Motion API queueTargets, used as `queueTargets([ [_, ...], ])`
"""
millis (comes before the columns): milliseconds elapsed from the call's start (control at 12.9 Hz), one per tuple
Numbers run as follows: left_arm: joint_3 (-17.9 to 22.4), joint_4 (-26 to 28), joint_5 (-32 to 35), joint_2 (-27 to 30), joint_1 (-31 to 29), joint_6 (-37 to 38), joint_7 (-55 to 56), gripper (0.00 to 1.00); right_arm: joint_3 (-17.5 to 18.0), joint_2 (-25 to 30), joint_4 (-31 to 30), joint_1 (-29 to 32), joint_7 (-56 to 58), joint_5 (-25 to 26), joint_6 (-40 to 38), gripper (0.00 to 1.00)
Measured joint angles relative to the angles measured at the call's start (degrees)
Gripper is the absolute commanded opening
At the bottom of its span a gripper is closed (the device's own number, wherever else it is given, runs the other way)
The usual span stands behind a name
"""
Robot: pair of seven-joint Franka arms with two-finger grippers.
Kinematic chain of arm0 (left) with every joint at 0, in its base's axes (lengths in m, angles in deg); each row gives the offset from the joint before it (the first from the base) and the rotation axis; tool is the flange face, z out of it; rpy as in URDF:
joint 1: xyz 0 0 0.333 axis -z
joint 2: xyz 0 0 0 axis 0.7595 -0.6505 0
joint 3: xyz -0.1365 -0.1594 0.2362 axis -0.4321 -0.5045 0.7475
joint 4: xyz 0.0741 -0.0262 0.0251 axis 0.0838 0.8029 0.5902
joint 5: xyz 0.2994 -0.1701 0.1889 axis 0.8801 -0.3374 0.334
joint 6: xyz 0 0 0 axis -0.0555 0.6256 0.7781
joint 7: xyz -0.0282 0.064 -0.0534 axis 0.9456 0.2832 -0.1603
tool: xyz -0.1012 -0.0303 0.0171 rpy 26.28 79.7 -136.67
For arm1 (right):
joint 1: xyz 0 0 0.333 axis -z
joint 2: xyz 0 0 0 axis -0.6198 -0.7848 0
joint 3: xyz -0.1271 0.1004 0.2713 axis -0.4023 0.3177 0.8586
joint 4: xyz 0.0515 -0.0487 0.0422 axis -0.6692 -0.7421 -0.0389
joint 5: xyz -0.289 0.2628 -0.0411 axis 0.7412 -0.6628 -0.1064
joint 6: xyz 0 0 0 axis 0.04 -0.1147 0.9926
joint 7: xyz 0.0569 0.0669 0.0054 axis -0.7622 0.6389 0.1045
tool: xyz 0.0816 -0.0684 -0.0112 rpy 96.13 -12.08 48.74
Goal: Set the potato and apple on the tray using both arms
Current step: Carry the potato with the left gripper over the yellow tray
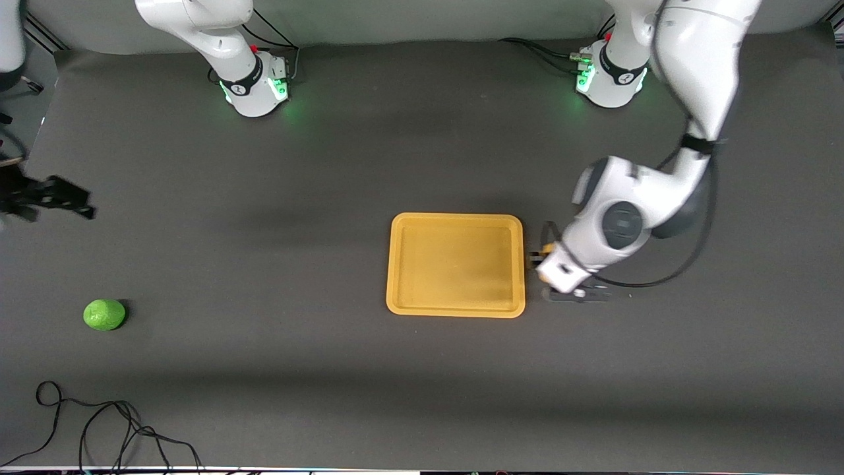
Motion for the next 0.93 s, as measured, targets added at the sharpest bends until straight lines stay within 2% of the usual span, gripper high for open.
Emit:
queueTargets([
  [78, 0.0, -0.8, 0.0, -1.6, 2.4, -1.3, 3.0, 0.47, -2.8, -1.2, 0.1, 1.1, 4.7, -0.1, 1.7, 1.00],
  [155, 0.0, -1.2, 0.1, -3.2, 4.5, -3.0, 5.3, 0.52, -5.8, -2.5, 0.2, 1.8, 9.1, -0.5, 3.2, 1.00],
  [388, 0.2, -1.4, 0.1, -8.0, 7.2, -8.0, 7.9, 0.52, -13.1, -8.6, 5.2, 3.0, 21.2, -6.2, 4.6, 1.00],
  [465, 0.5, -1.4, 0.1, -8.8, 7.1, -8.4, 7.9, 0.61, -13.8, -11.3, 7.6, 4.2, 24.0, -8.3, 4.6, 1.00],
  [543, 0.8, -1.5, 0.2, -9.1, 7.0, -8.4, 7.9, 0.94, -13.9, -13.8, 9.3, 5.4, 25.8, -10.3, 4.6, 1.00],
  [620, 1.0, -1.5, 0.2, -9.1, 7.0, -8.4, 7.9, 1.00, -13.9, -16.4, 10.0, 6.3, 27.0, -12.3, 5.4, 1.00],
  [930, 1.1, -2.0, 1.2, -9.0, 7.0, -8.3, 7.9, 1.00, -13.2, -25.7, 8.2, 6.0, 27.6, -16.8, 16.5, 1.00],
])
